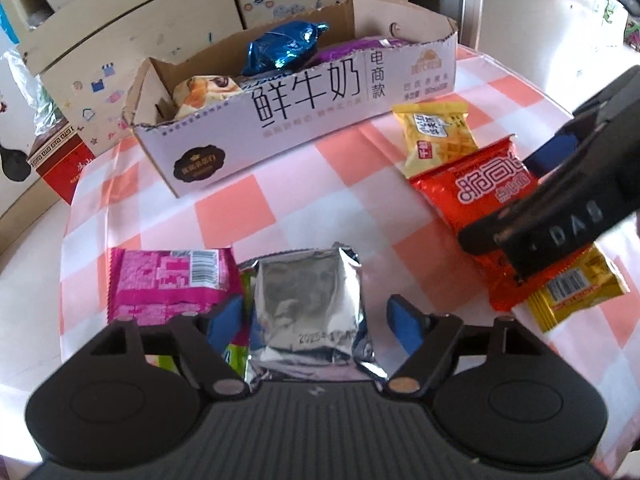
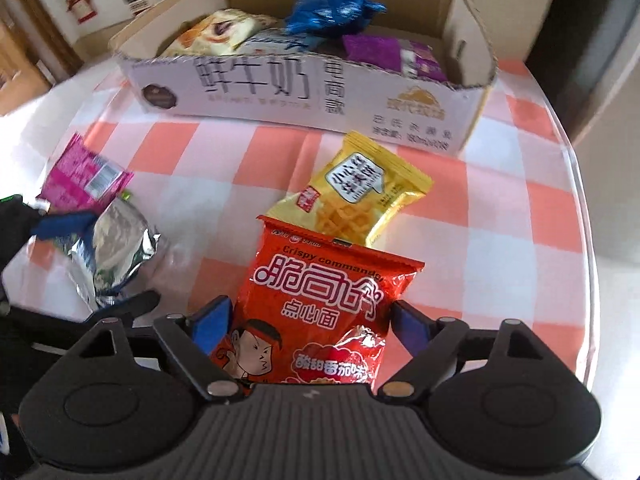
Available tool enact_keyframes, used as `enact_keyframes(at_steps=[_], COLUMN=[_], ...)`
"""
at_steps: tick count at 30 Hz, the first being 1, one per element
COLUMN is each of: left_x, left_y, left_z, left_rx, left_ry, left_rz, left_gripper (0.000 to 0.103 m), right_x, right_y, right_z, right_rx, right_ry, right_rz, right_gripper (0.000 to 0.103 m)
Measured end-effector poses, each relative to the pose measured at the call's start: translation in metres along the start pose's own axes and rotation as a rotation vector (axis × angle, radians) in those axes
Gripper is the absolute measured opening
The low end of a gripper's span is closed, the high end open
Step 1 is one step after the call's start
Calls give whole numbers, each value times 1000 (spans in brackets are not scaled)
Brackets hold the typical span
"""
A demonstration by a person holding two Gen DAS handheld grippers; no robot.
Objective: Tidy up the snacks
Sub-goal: 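Grasp the silver foil bag with the left tool while the right tool grasps the red crispy bag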
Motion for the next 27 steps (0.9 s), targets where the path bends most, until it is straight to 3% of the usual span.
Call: enact_keyframes(at_steps=[2,5,7,14,27], left_x=[1,-1,-4,0,-6], left_y=[-2,-6,-6,-5,-9], left_z=[3,4,4,-3,-23], left_rx=[1,7,-3,5,58], left_ry=[-5,21,51,41,-27], left_rz=[8,-15,-58,-36,-24], left_gripper=[77,58,58,58,58], right_x=[-4,-9,-10,-16,-24], right_y=[0,1,1,3,1], right_z=[0,1,-1,-6,-25], right_rx=[4,13,20,42,127], right_ry=[9,16,13,13,29], right_rz=[-41,-88,-96,-156,-227], right_gripper=[88,86,82,80,80])
Point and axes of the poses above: each gripper's, at about its wrist camera, not at the fingertips, and z roughly the way its jaws point, x to its right, y to its underside, the point moved 4 cm from there along z, roughly the way its jaws point, and after that the axes turned 6 degrees about -x, right-handed, at the moved point
